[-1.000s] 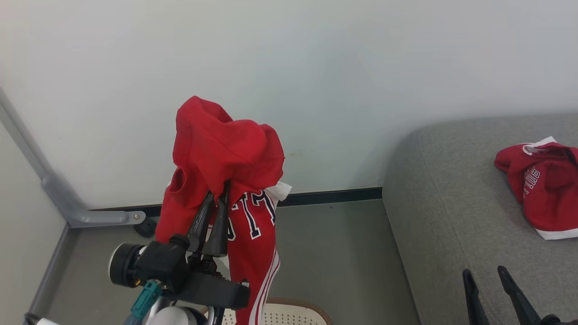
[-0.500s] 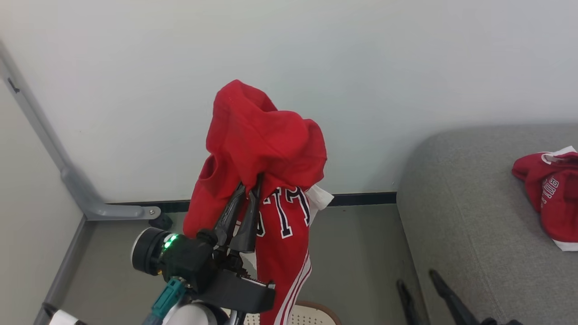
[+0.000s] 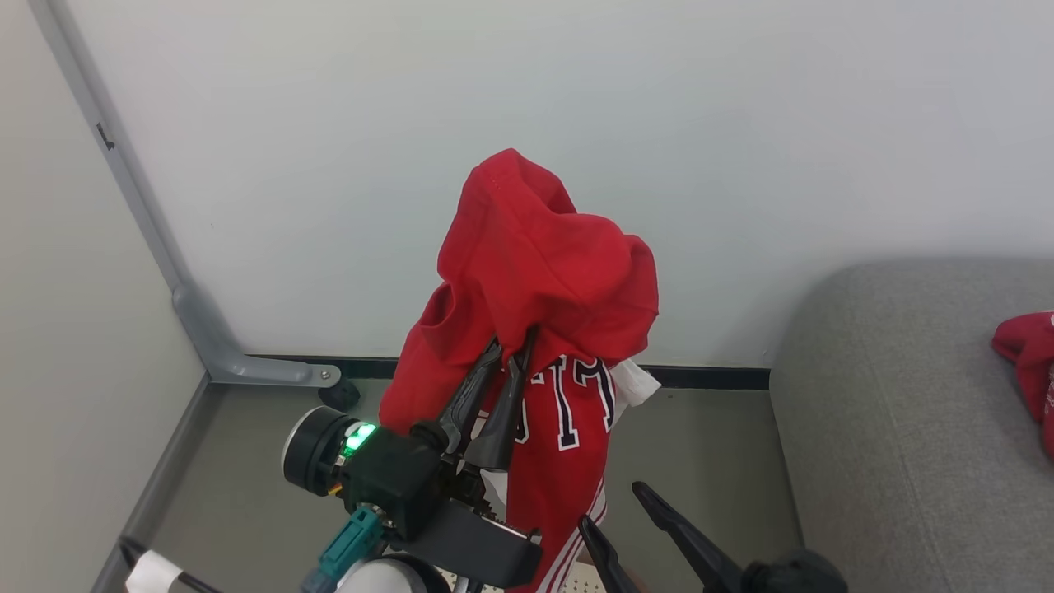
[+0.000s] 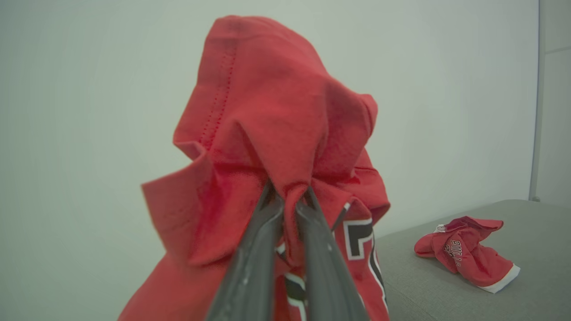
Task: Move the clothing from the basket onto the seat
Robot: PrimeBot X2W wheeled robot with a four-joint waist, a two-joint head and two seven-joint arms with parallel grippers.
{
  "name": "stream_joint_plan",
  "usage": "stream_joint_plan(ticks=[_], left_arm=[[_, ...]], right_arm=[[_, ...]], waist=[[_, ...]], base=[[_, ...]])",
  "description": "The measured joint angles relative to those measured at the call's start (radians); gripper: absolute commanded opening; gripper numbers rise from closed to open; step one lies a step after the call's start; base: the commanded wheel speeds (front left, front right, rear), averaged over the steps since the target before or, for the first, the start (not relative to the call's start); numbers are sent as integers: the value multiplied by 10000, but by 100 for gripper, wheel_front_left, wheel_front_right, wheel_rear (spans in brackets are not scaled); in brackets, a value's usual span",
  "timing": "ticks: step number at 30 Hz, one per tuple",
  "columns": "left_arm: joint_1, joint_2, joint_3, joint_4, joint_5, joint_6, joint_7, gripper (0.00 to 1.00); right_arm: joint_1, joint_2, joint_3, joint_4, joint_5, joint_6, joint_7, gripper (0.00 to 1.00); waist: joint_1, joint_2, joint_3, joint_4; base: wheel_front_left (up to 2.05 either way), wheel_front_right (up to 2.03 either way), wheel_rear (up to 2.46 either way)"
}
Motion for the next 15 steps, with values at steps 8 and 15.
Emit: stream_joint_plan(ticks=[8, 15], left_arm=[[15, -10, -339, -466, 0, -2, 198, 0], [19, -17, -642, -665, 0, -2, 359, 0]], right_arm=[[-1448, 81, 184, 1020, 288, 35, 92, 100], [-2266, 121, 453, 1906, 541, 44, 117, 100]], waist=[[0, 0, -23, 305], [0, 0, 42, 502]], base=[[0, 0, 0], [0, 0, 0]])
